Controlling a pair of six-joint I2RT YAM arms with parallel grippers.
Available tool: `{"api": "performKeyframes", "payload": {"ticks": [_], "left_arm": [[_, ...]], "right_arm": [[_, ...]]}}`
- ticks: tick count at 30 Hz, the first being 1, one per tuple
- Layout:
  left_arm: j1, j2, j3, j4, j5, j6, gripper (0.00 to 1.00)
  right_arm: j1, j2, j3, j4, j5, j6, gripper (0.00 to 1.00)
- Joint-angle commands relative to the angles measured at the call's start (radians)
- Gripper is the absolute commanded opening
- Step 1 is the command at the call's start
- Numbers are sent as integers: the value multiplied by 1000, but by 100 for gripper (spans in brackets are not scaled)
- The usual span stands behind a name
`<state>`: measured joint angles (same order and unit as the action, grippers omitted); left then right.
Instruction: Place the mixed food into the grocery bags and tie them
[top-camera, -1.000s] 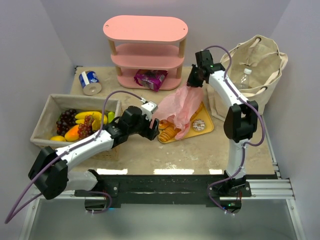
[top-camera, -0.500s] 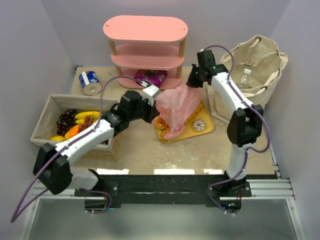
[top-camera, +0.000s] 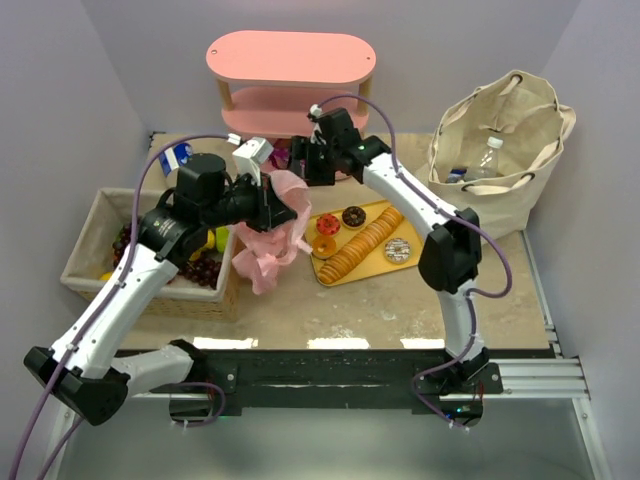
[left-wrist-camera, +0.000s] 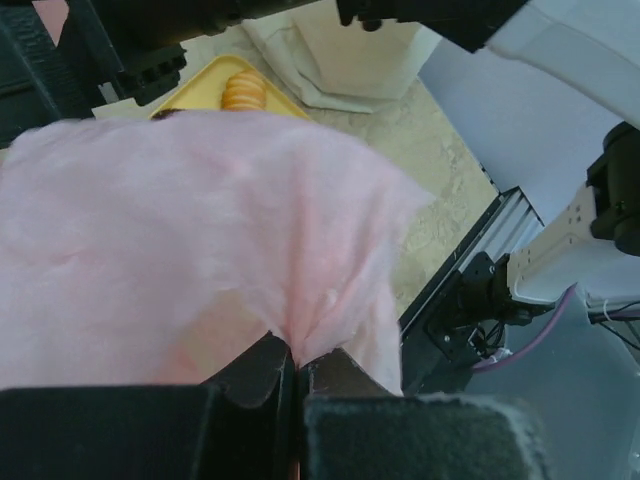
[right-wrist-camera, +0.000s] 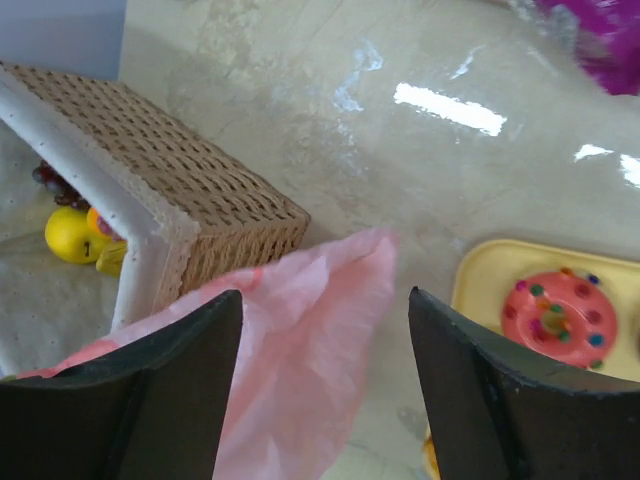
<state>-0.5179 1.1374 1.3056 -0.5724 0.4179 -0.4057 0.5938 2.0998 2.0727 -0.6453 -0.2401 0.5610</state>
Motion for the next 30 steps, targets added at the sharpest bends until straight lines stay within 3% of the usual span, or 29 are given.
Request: {"api": "performKeyframes", "payload": {"ticks": [1, 5, 9, 15, 20, 30], "left_arm": [[28, -5, 58, -158, -16, -153, 0], [47, 39, 99, -182, -28, -179, 0], [76, 84, 115, -143, 19, -219, 0], [163, 102, 72, -6, 171, -314, 0], [234, 105, 14, 89, 298, -386, 0], [274, 133, 24, 100, 357, -380, 0]], "right_arm": [[-32, 0, 125, 4, -45, -9, 79], [-112, -96, 37, -7, -16, 11, 81], [-137, -236, -54, -4, 79, -76, 78], [-124, -513, -267, 189, -56, -128, 55], [-89, -704, -490, 439, -221, -40, 38], [133, -586, -448, 359, -211, -58, 27]]}}
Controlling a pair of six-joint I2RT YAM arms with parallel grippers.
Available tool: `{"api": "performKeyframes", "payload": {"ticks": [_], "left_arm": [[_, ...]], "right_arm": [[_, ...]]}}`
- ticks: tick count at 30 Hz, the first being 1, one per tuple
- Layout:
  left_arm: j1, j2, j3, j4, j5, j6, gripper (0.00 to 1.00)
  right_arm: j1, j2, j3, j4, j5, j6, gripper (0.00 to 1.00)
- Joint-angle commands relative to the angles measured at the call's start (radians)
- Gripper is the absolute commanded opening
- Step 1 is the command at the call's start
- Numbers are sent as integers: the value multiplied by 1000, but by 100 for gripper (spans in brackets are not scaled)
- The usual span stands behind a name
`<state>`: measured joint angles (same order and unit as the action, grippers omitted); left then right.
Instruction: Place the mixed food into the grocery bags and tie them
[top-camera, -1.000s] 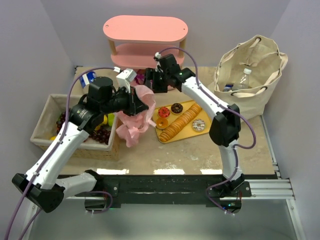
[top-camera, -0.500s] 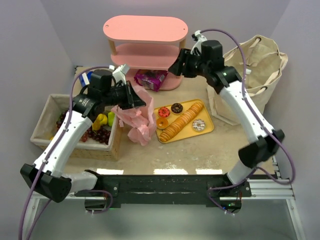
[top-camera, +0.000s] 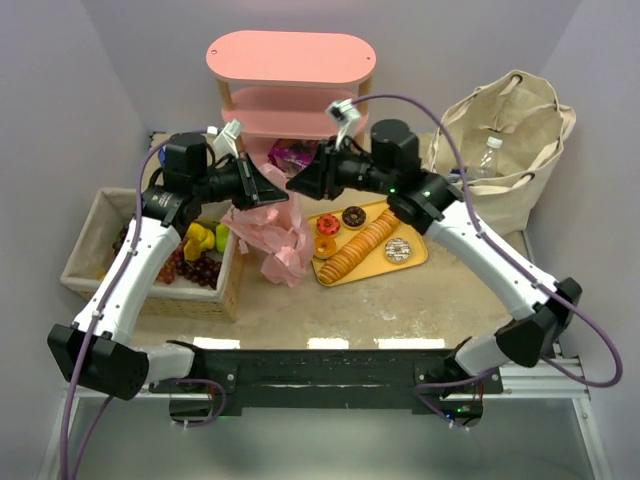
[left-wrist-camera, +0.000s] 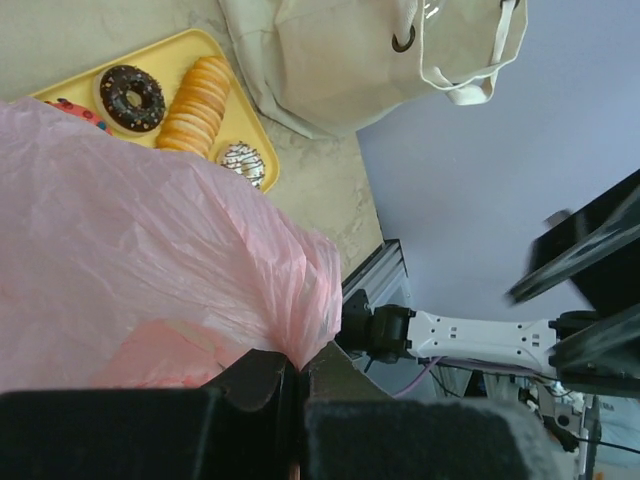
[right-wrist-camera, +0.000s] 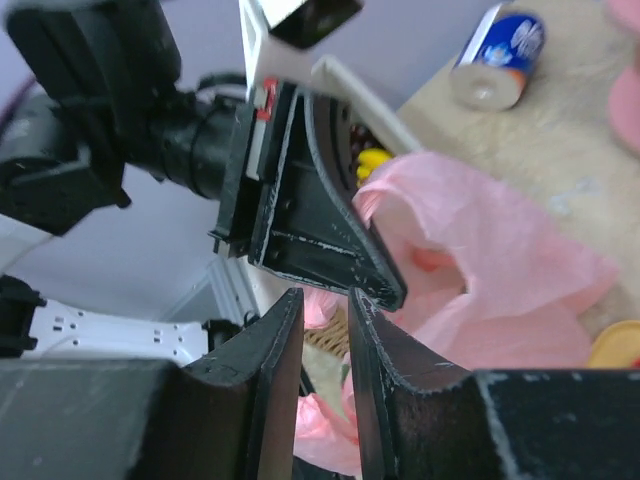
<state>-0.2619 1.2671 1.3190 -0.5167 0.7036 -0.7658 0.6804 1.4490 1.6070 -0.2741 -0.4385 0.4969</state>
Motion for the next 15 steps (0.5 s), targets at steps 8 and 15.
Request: {"api": "performKeyframes", "payload": {"ticks": [8, 15], "left_arm": [[46, -3, 26, 52, 99, -32, 0], [67, -6, 46, 46, 94, -41, 0]], "right_arm": [[102, 100, -18, -33, 17, 43, 23], [151, 85, -13, -72, 127, -21, 22]]}}
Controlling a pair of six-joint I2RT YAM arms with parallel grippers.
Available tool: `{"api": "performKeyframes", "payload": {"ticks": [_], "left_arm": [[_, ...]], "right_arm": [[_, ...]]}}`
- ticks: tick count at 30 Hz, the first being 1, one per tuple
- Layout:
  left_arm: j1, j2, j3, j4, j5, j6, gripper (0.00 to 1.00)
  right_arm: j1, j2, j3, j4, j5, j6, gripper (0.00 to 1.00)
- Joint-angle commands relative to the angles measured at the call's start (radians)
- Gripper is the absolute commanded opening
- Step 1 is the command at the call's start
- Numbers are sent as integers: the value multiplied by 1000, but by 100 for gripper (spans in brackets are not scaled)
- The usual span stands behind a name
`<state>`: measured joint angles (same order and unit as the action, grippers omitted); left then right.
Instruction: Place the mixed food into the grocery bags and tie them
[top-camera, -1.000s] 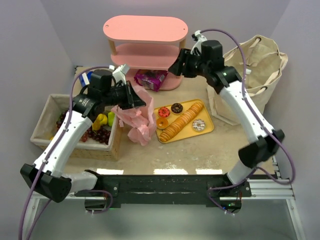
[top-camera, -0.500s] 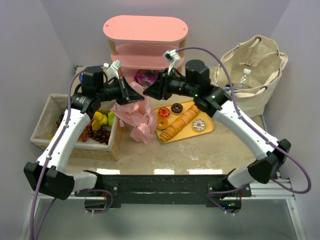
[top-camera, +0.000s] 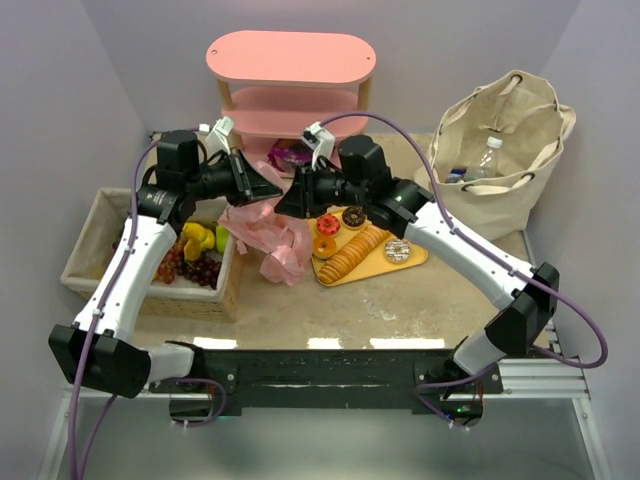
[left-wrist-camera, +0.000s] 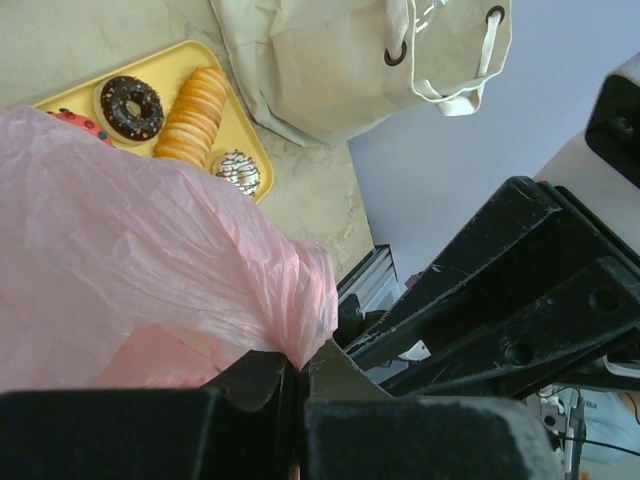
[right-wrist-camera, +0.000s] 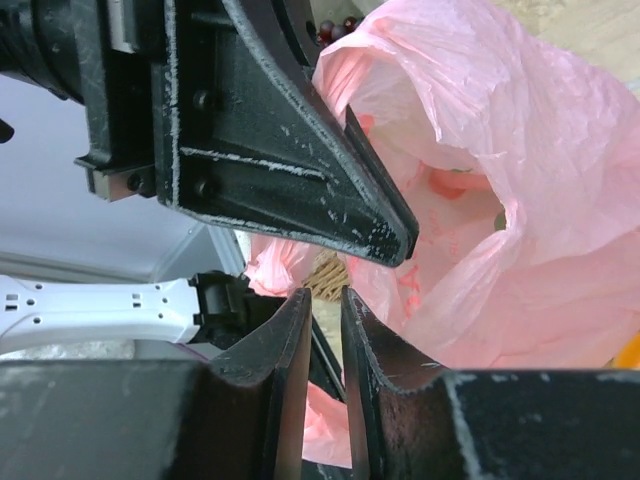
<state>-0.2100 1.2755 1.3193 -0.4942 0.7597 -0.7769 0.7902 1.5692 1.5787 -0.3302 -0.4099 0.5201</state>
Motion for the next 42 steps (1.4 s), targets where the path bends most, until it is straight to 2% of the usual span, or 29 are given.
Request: {"api": "performKeyframes", "payload": {"ticks": [1, 3, 6, 9, 10, 14, 18, 22, 23, 26, 32, 38, 42], "left_arm": [[15, -15, 50, 22, 35, -35, 0], [17, -16, 57, 20, 32, -38, 0], [17, -19, 55, 20, 32, -44, 0], [17, -27, 54, 25, 27, -51, 0], [18, -30, 54, 34, 23, -62, 0], [26, -41, 49, 62, 12, -84, 0], [41, -56, 37, 63, -16, -84, 0], [73, -80, 23, 65, -52, -79, 0], [84, -84, 20, 65, -59, -76, 0], [106, -87, 9, 63, -62, -73, 0], [113, -77, -2, 63, -50, -44, 0], [113, -54, -14, 63, -68, 34, 0], [113, -38, -6, 74, -117, 51, 0]], "right_arm": [[56, -25, 48, -42, 139, -69, 21], [113, 14, 79, -111, 268, -129, 21], [158, 73, 144, -177, 331, -158, 21], [198, 91, 179, -246, 482, -201, 22], [202, 91, 158, -257, 549, -212, 23], [202, 74, 57, -227, 649, -273, 25], [201, 49, -46, -201, 703, -301, 30], [201, 12, -184, -204, 756, -304, 41], [201, -4, -210, -204, 772, -296, 48], [193, -37, -298, -199, 829, -281, 63], [162, -40, -313, -184, 771, -299, 74], [162, -78, -235, -153, 506, -327, 83], [162, -136, -145, -161, 413, -328, 84]]}}
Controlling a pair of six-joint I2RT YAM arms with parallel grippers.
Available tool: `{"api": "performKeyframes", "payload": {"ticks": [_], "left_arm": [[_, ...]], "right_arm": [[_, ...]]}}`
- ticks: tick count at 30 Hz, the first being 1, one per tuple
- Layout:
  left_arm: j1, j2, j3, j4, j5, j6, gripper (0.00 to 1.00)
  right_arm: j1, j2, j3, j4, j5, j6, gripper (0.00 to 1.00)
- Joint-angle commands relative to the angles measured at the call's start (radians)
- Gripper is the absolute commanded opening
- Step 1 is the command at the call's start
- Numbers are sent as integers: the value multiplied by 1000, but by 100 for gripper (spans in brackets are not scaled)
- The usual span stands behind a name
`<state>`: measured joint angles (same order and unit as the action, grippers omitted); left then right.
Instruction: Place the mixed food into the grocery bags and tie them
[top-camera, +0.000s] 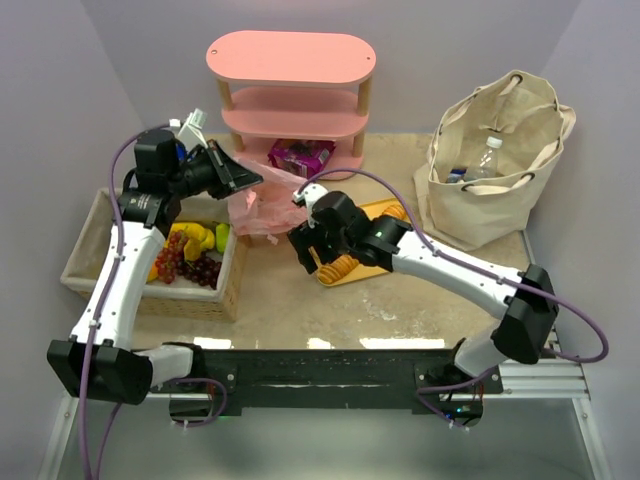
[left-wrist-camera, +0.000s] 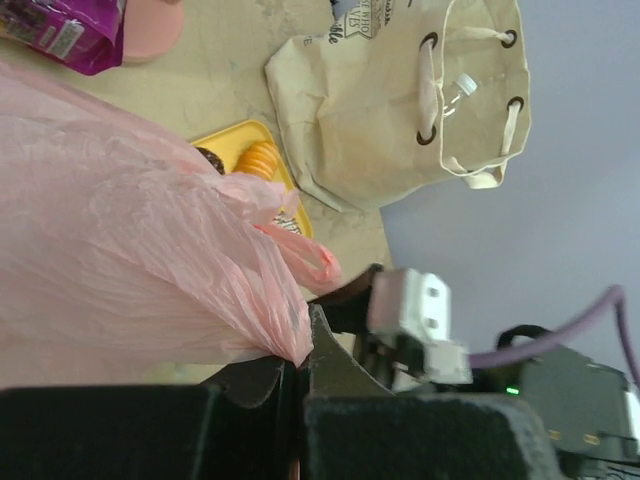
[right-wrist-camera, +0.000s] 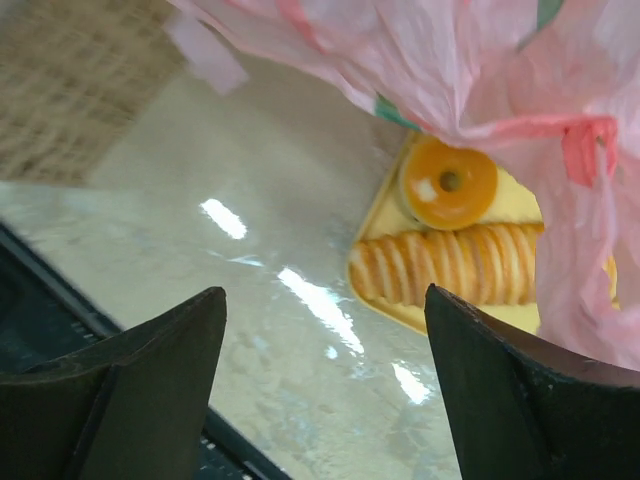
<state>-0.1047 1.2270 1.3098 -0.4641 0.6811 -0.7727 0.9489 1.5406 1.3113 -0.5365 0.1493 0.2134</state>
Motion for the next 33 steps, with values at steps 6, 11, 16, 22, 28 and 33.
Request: {"api": "performKeyframes", "payload": {"ticks": [6, 11, 16, 22, 28, 33], "left_arm": [[8, 26, 3, 68, -77, 43, 0], [8, 26, -6, 61, -84, 55, 0], [8, 28, -7, 65, -89, 59, 0], [8, 34, -11, 64, -94, 82, 0], [8, 25, -12, 53, -103, 99, 0], [8, 25, -15, 48, -109, 104, 0]], "right_arm": [[-51, -217, 223, 64, -135, 47, 88], [-299, -185, 200, 75, -217, 181, 85], [-449, -28, 174, -161, -121, 224, 75], [-498, 88, 71, -177, 30, 185, 79], [-541, 199, 31, -224, 114, 158, 82], [-553, 213, -30, -148, 113, 132, 87]]}}
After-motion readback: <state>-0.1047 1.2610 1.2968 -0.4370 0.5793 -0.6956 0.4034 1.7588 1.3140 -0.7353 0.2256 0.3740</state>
